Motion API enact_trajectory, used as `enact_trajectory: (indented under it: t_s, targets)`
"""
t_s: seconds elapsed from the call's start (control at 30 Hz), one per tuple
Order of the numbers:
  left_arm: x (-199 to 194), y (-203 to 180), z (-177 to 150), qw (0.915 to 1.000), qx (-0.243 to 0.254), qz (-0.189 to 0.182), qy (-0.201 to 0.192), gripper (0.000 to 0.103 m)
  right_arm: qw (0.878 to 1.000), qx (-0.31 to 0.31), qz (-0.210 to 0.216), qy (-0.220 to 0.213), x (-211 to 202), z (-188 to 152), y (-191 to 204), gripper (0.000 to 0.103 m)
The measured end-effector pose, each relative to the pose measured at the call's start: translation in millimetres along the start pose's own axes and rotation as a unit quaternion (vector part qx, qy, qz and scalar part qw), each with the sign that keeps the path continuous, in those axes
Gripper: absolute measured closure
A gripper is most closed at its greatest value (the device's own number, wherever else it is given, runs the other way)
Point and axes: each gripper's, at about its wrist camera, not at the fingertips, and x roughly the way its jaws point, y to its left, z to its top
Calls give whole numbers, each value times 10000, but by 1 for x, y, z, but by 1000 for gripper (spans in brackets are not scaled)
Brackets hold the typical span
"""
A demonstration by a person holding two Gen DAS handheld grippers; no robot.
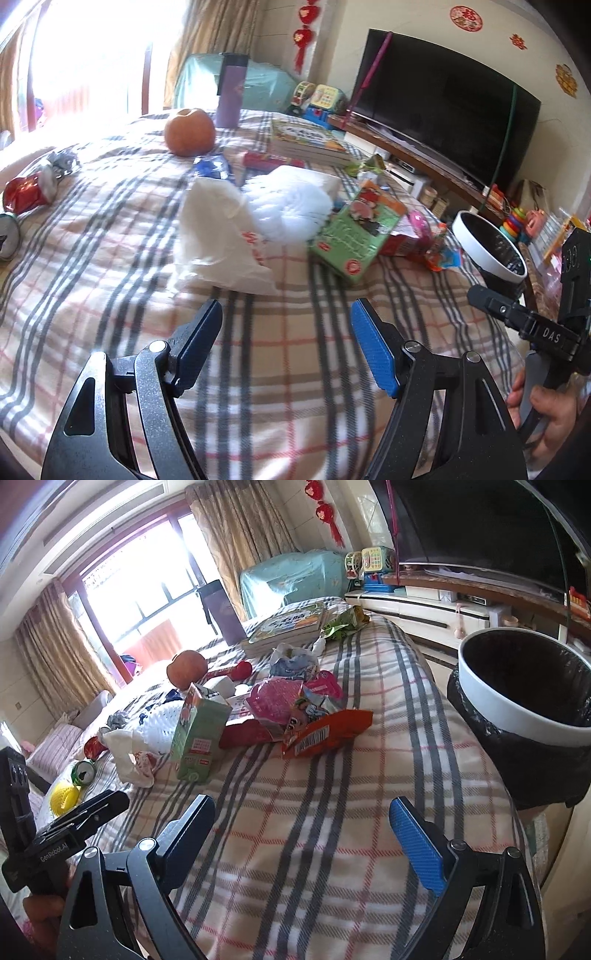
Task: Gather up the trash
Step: 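Move both tools back over the bed toward the trash, then grasp the white tissue with the left tool while the right grasps the orange packet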
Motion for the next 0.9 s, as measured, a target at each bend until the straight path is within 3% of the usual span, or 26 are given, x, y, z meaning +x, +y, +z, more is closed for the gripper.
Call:
enact_trajectory:
  t_s: [0.5,0.6,0.63,0.67,0.7,0.77,0.9]
  targets:
    - [31,33,32,9986,-406,342,69,29,9998,146,-94,-33,28,32,-9,10]
    - [37,36,34,9983,-343,472,38,29,9997,245,-67,19,34,33,-16,27]
    - [41,38,34,9982,-322,497,63,30,9996,288,-49,55,37,34,-19,39]
    - [44,39,34,9982,-324,503,71,37,9994,335,-36,100,39,33,-21,52]
    - [46,41,34,9982,-330,488,97,44,9992,384,-27,118,40,33,-25,56]
    - [52,43,33,9987,-349,295,240,71,9990,447,10,51,37,33,-28,74]
    - [49,38,31,9993,-187,261,166,76,9992,388,-31,-30,31,31,-30,90]
